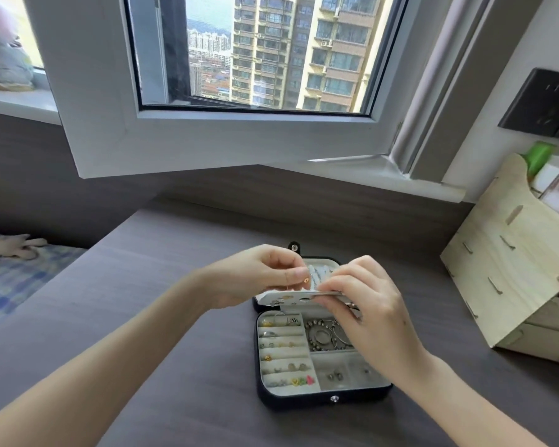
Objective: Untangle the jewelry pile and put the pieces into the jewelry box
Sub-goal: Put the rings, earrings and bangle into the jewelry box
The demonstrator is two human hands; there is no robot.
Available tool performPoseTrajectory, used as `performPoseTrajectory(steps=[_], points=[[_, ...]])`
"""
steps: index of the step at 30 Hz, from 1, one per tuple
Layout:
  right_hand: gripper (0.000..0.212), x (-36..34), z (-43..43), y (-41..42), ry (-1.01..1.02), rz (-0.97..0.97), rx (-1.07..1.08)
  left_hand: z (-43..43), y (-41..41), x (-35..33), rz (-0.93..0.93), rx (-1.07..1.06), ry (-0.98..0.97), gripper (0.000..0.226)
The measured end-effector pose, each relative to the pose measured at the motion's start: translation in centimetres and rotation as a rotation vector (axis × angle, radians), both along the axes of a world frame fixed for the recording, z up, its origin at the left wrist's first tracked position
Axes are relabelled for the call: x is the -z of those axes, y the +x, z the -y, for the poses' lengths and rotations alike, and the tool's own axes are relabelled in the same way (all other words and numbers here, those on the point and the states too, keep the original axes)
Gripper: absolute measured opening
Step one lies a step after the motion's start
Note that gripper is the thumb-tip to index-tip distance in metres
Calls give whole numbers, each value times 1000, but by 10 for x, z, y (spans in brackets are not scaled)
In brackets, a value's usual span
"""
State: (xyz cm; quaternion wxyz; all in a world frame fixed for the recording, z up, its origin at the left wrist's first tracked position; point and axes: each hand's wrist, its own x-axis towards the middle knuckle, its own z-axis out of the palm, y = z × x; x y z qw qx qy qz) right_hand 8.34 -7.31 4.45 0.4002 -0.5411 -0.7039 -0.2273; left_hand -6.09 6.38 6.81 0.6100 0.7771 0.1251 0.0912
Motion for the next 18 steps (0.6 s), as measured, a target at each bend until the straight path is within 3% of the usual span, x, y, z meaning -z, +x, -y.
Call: performPoseTrajectory(steps=[4,18], points=[[19,7,6,-4,46,5,11,5,1,-2,-15,96,8,21],[31,15,8,-7,71,-3,22,2,0,-8,-80,121,138,17]])
